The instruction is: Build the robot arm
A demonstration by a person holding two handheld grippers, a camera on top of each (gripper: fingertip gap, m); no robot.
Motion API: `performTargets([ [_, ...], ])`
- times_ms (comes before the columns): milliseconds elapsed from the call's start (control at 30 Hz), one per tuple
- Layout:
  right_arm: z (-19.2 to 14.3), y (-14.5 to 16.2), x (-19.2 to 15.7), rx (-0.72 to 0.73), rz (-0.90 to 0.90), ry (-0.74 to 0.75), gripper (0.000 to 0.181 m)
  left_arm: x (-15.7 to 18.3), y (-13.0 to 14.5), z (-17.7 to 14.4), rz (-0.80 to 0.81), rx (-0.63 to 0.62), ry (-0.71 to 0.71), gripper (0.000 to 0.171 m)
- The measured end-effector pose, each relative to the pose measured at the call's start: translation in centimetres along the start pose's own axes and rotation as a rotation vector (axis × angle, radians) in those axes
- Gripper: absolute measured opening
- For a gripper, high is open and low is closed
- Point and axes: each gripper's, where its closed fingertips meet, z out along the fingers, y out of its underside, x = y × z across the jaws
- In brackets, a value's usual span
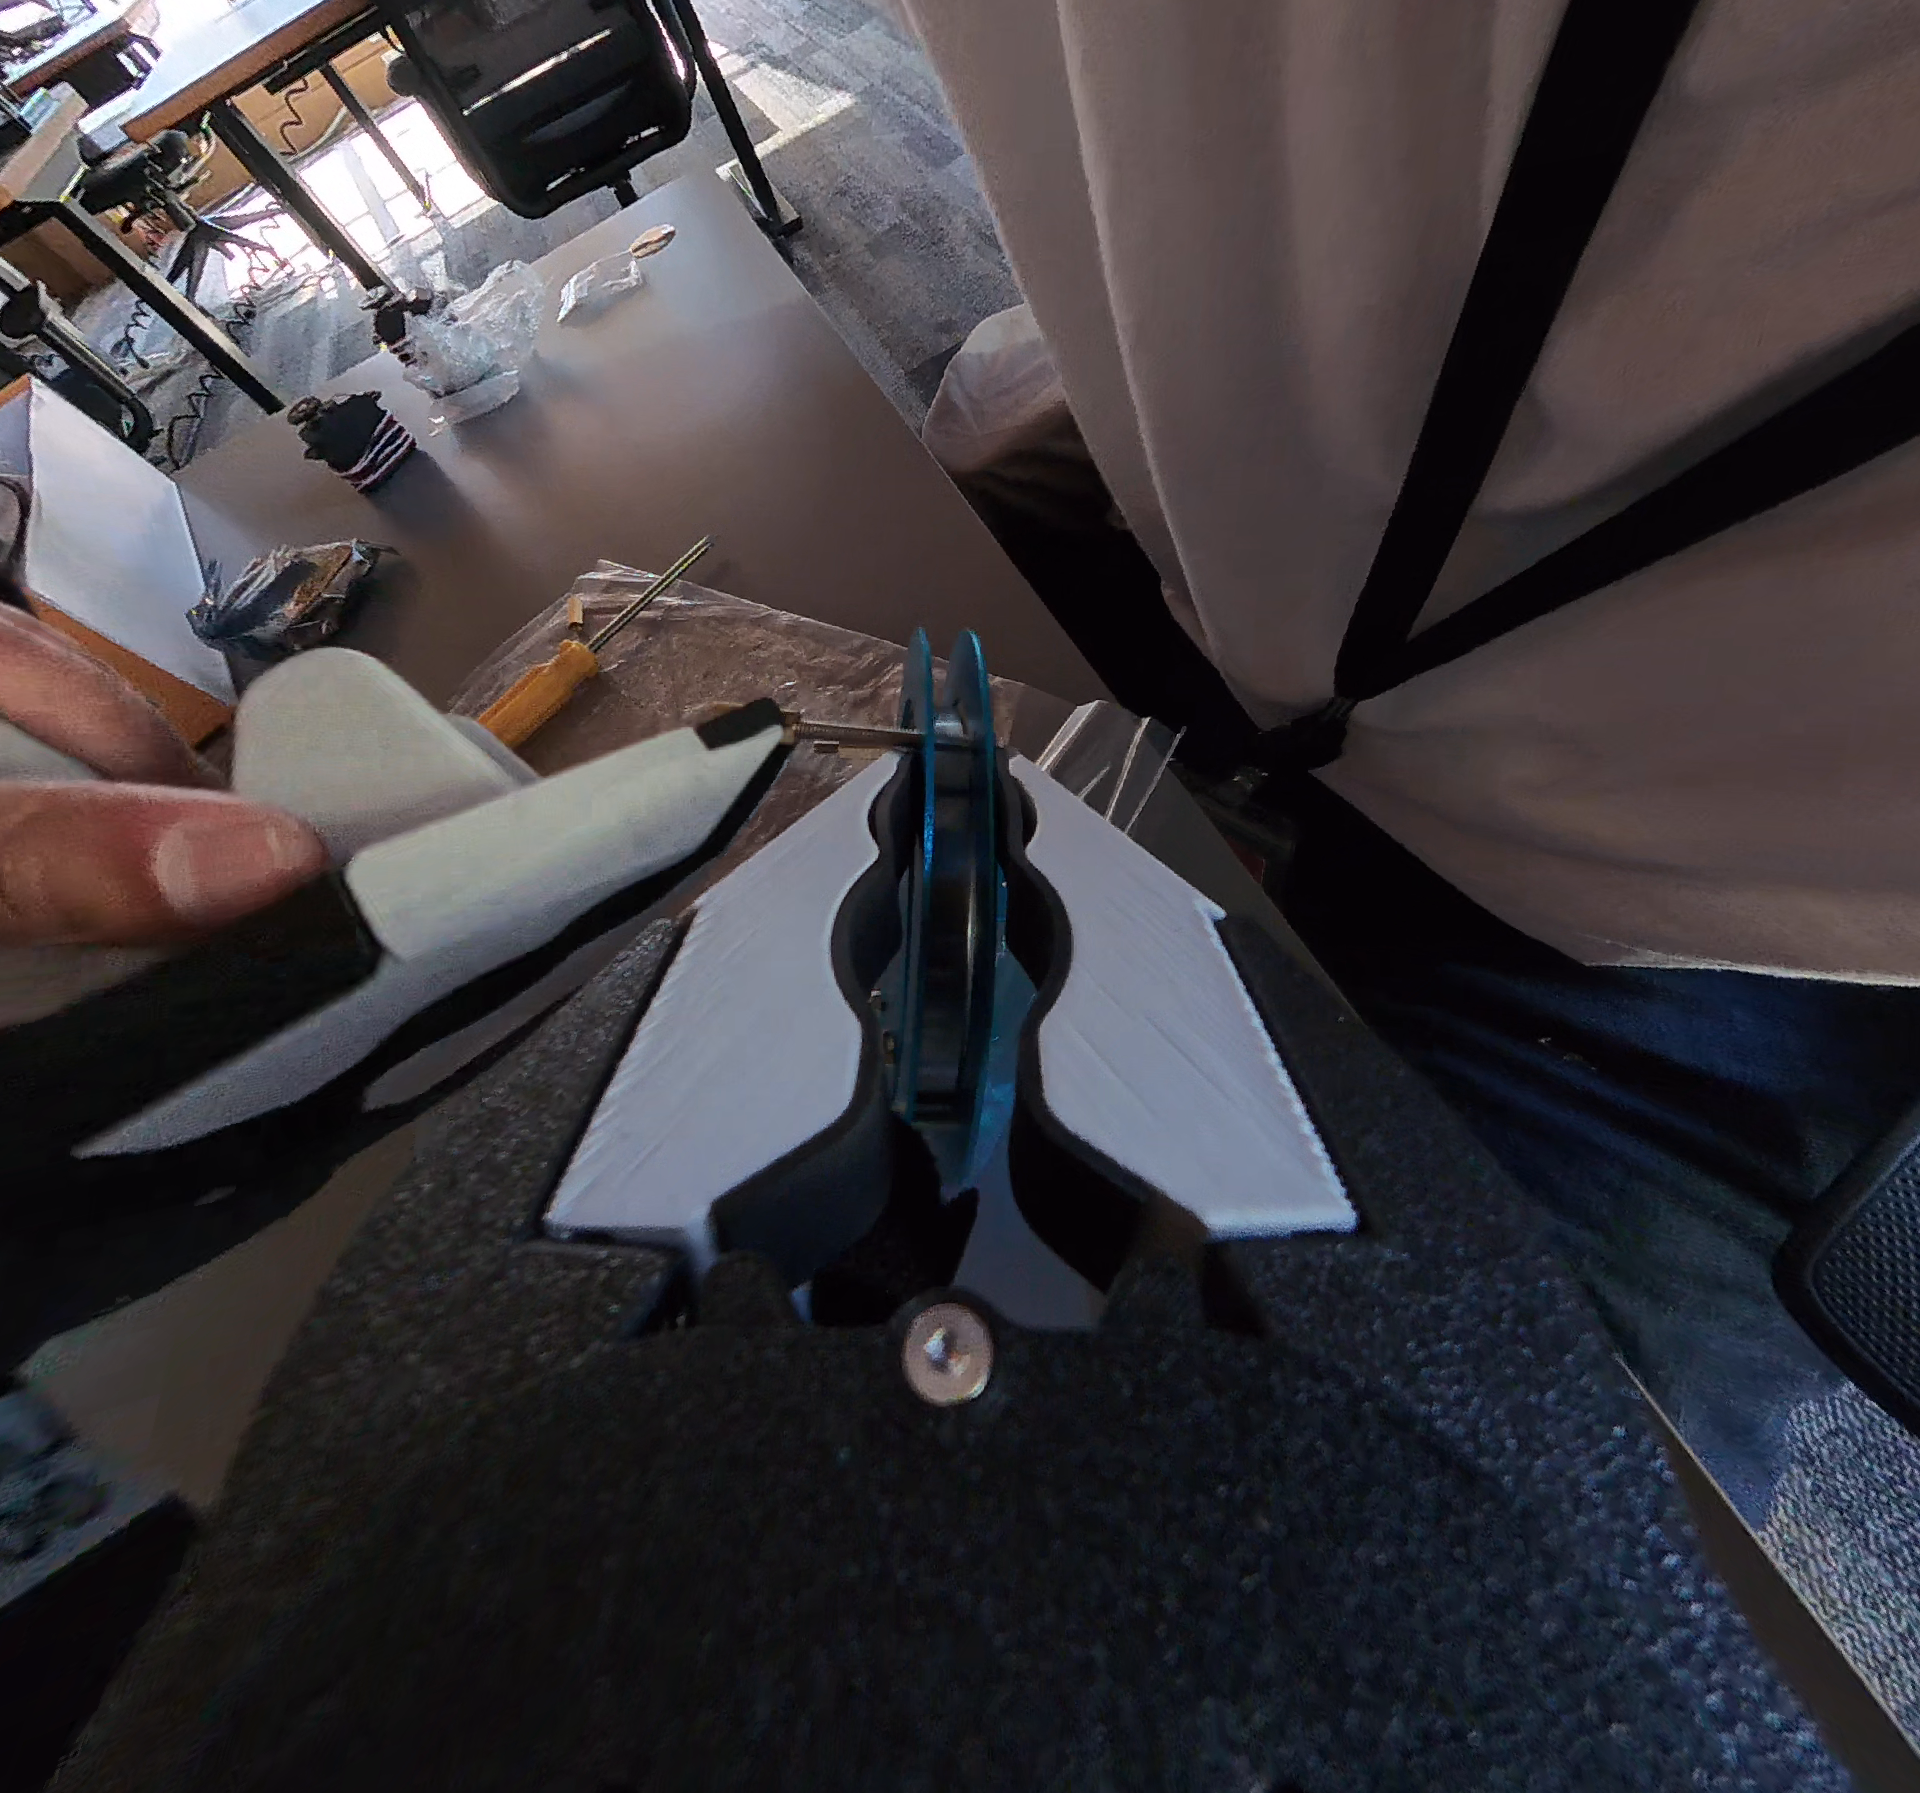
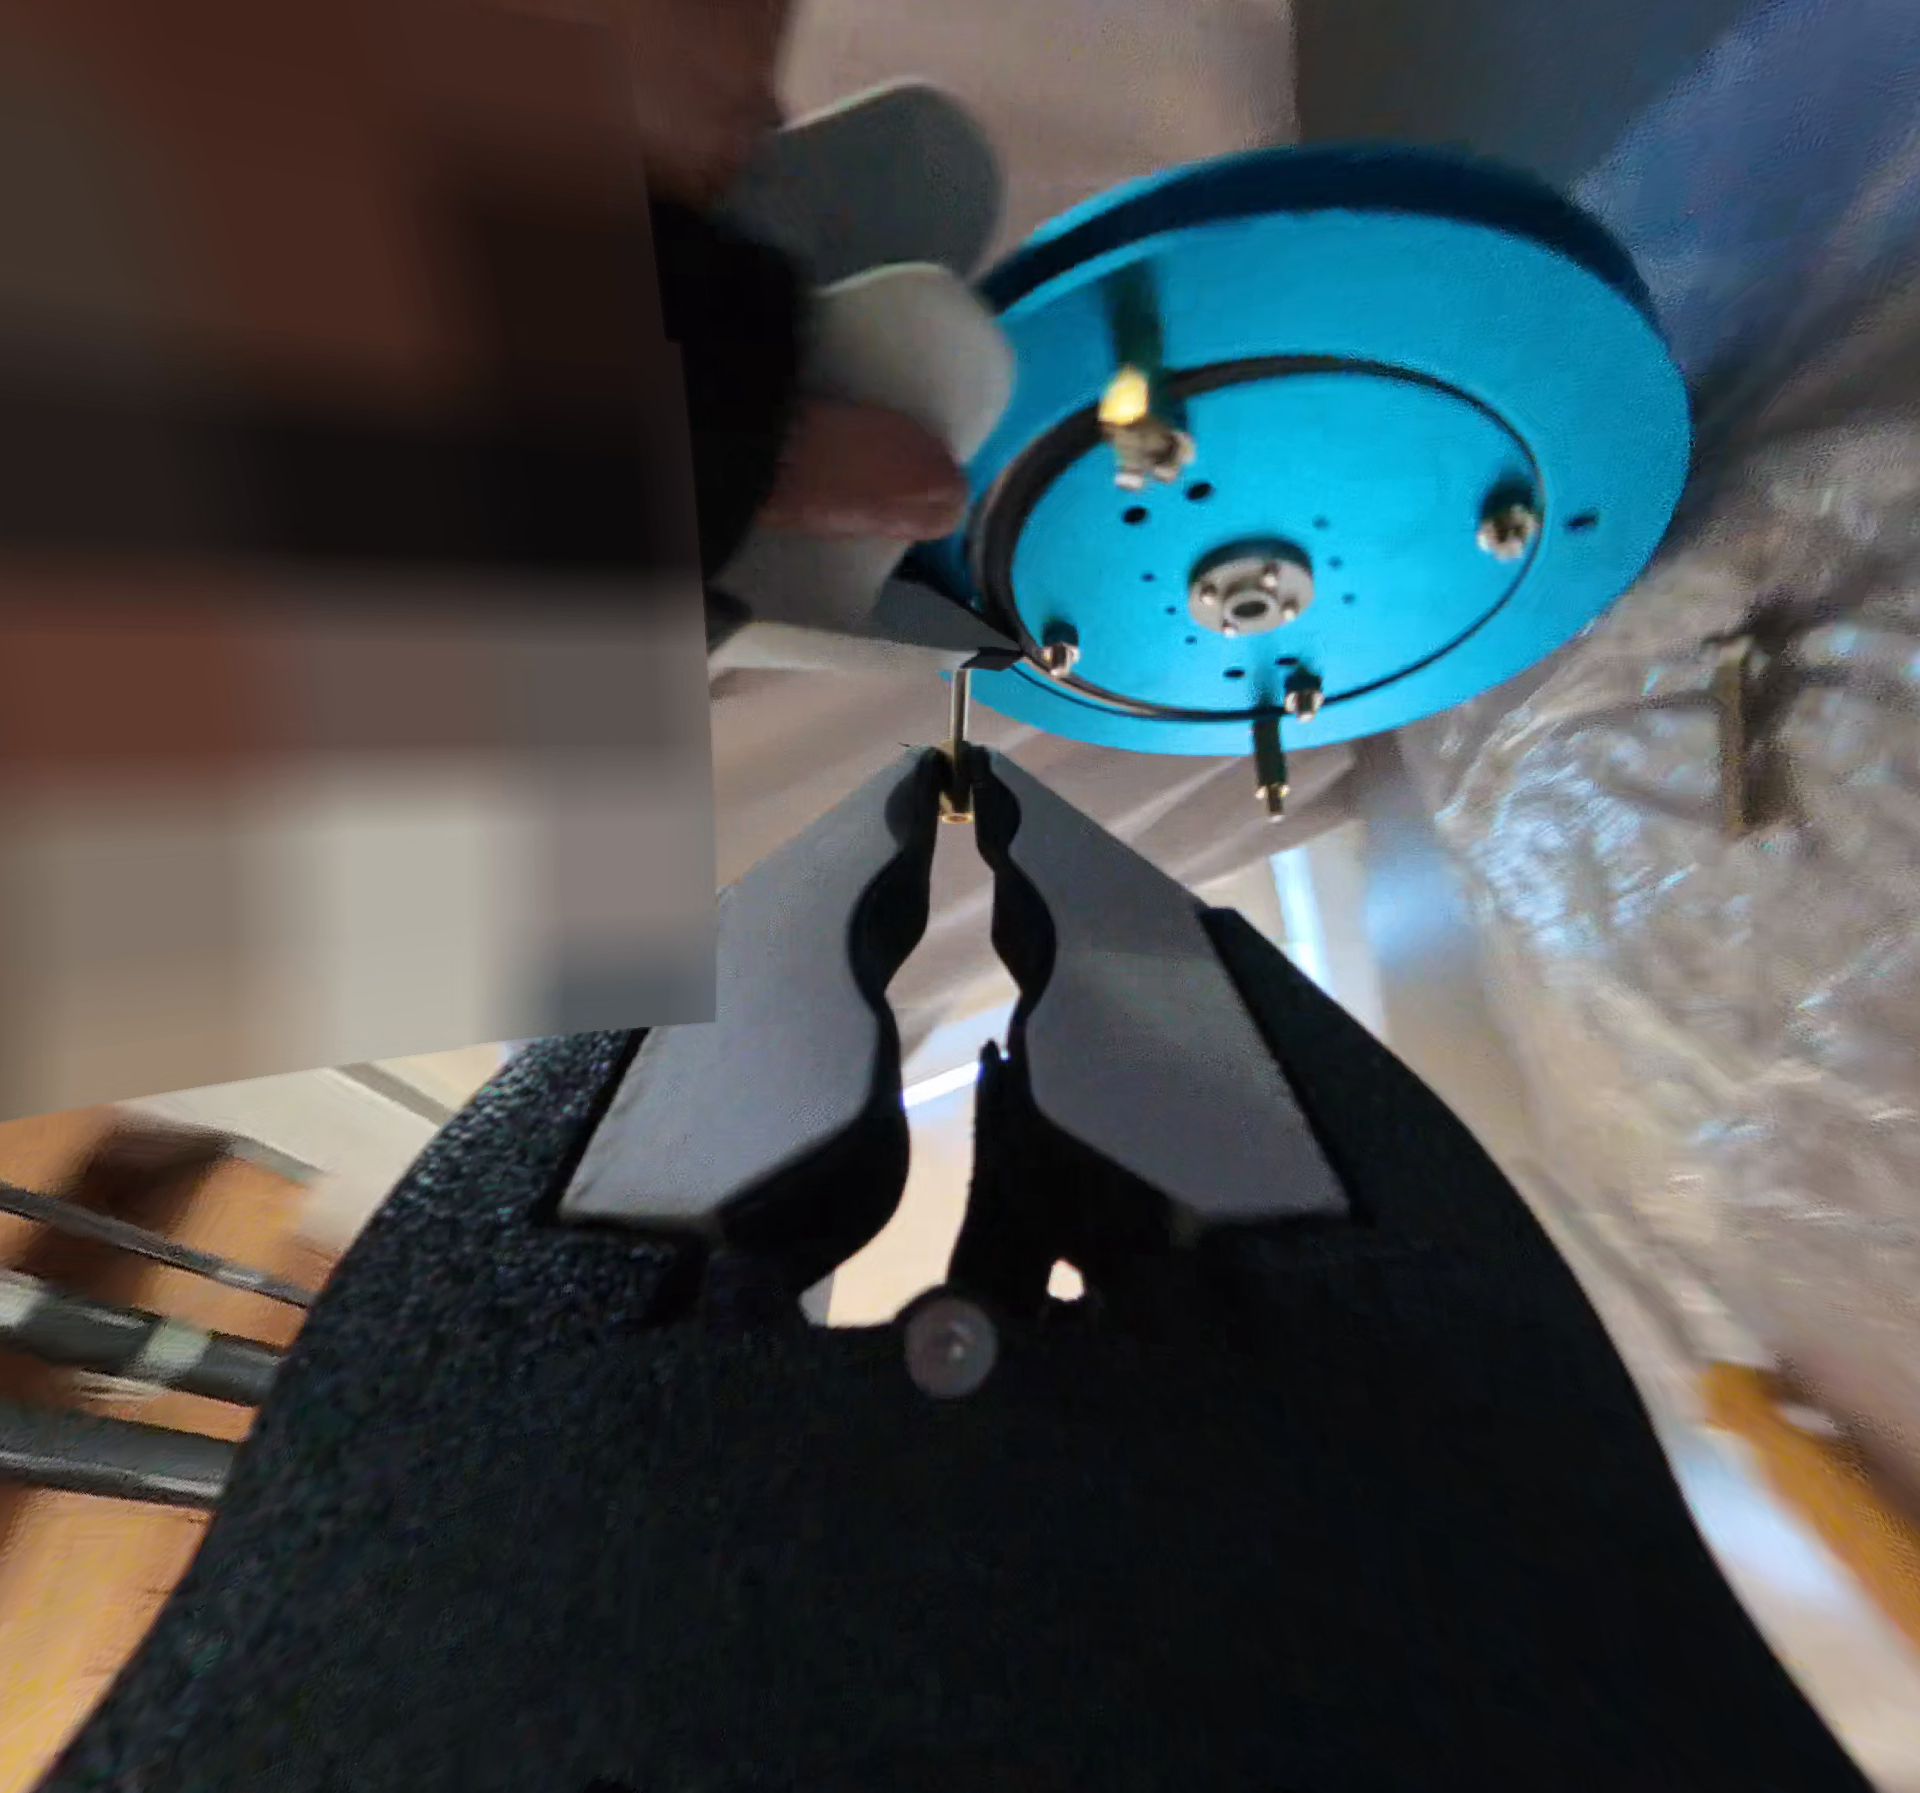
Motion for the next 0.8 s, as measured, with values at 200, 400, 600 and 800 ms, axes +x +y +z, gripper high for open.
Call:
performTargets([
  [200, 0.4, -0.1, 0.0, 0.053, 0.112, 0.054, 0.007, 0.3, 0.0, 0.1, 0.013, -0.007, 0.0, 0.013],
  [400, 0.2, -0.7, 0.3, 0.1, 0.045, 0.092, 0.022, 0.3, 0.0, 0.1, 0.009, 0.0, 0.005, 0.014],
  [600, -2.4, -1.4, 0.2, 0.344, -0.246, 0.197, 0.034, 0.3, 0.0, 0.1, 0.013, 0.003, 0.002, 0.012],
  [800, -5.0, -0.4, -2.2, 1.143, -0.585, 0.062, 0.072, -1.2, -0.1, 0.1, -0.052, 0.042, -0.048, 0.013],
])
